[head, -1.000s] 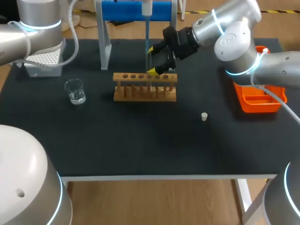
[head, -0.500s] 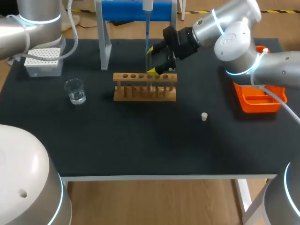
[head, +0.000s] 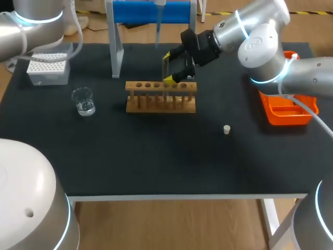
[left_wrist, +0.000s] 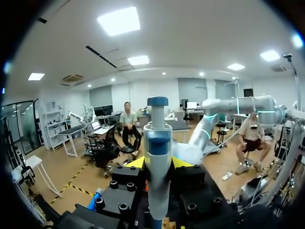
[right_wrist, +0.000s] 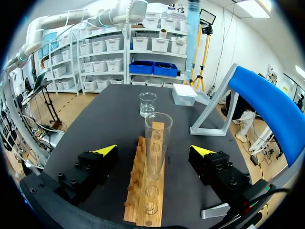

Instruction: Invert the test tube, pick up the pipette, mount the tip to pipette, aspirate from beaker and dispense into the tube, eject the tip, return the pipette, and cap with the stopper.

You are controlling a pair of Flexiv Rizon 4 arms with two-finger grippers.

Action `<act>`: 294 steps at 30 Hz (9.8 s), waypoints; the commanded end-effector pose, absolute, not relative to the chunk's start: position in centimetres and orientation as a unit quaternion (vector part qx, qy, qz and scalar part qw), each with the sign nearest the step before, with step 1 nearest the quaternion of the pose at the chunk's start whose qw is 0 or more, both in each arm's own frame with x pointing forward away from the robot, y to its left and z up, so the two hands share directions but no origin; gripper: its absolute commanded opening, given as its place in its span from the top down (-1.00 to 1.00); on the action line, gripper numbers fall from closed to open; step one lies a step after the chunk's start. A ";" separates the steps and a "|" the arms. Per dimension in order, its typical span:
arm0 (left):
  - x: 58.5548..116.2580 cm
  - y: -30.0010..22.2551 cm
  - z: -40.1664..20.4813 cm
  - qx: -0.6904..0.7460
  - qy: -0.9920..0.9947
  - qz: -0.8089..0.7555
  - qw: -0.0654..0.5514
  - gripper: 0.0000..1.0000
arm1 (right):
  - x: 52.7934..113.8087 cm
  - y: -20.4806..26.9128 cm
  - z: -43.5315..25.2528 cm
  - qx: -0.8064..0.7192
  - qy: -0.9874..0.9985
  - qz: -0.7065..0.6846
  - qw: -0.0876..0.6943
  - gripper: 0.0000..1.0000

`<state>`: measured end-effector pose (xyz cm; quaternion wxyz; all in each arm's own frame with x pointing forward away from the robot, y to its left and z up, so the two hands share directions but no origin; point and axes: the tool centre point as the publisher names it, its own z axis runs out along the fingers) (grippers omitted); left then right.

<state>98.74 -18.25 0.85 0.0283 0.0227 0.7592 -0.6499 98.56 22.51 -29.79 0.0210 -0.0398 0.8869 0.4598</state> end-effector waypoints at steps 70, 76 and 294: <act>89.0 -17.6 -8.7 -0.013 0.730 -0.682 0.033 1.00 | 98.6 22.5 -29.8 -0.040 0.887 0.460 0.020 -1.00; 88.9 -17.4 -8.7 -0.016 0.731 -0.681 0.036 1.00 | 98.6 22.5 -29.8 -0.040 0.887 0.460 0.020 -1.00; 88.9 -17.4 -8.7 -0.016 0.731 -0.681 0.036 -1.00 | 91.1 -6.3 -10.7 -0.011 0.710 0.704 -0.017 1.00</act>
